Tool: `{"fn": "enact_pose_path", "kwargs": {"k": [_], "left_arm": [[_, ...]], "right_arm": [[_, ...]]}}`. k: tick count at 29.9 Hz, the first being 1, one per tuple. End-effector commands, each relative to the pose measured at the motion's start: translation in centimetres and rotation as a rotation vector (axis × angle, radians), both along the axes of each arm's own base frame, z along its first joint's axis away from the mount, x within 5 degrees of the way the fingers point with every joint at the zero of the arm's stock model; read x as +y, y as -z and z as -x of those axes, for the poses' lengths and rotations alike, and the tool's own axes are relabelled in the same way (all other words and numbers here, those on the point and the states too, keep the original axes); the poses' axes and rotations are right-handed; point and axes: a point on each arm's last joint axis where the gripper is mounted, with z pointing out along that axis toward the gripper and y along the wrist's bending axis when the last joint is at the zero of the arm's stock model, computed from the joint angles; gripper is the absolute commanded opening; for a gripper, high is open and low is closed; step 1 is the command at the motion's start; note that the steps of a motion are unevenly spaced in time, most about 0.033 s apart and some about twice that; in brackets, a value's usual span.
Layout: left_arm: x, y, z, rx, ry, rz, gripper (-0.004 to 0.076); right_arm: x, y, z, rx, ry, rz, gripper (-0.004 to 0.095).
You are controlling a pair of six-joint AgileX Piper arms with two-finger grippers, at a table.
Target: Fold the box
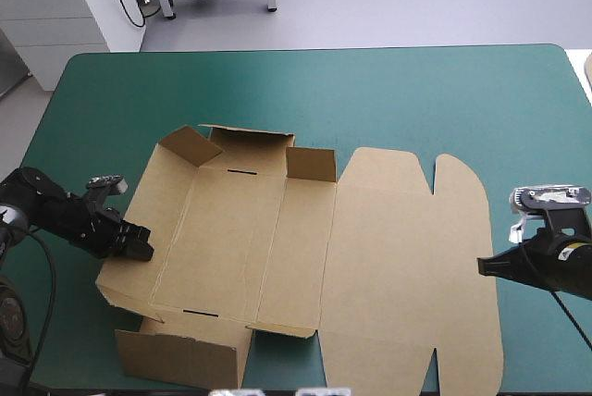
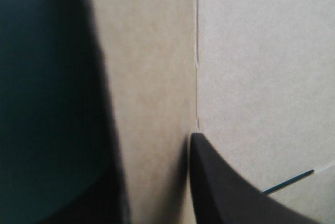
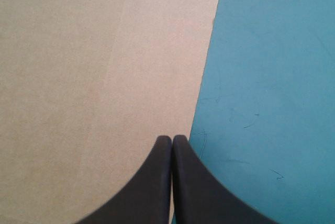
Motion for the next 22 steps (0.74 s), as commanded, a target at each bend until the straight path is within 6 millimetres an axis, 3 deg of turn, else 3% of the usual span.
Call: {"fn": "enact_pose_path", "kwargs": {"k": [1, 14, 18, 22], "left_arm": [[-0.6, -1.5, 0.0, -0.026, 0.007, 0.043, -0.0001], [-0.9, -2.2, -0.7, -0.078, 0.059, 0.013, -0.0008], [-2.2, -4.2, -2.4, -0.161, 0.16, -0.092, -0.0008], [-5.1, -7.5, -4.5, -0.32, 0.29, -0.203, -0.0008]], "right_arm": [[-0.1, -1.0, -0.2, -0.064, 0.004, 0.004, -0.0021], [-0.1, -1.0, -0.2, -0.07, 0.005, 0.002, -0.0021], [-0.1, -1.1, -0.3, -0.079, 0.006, 0.003, -0.0021], [-0.1, -1.1, -0.4, -0.094, 0.008, 0.005, -0.0021]]}}
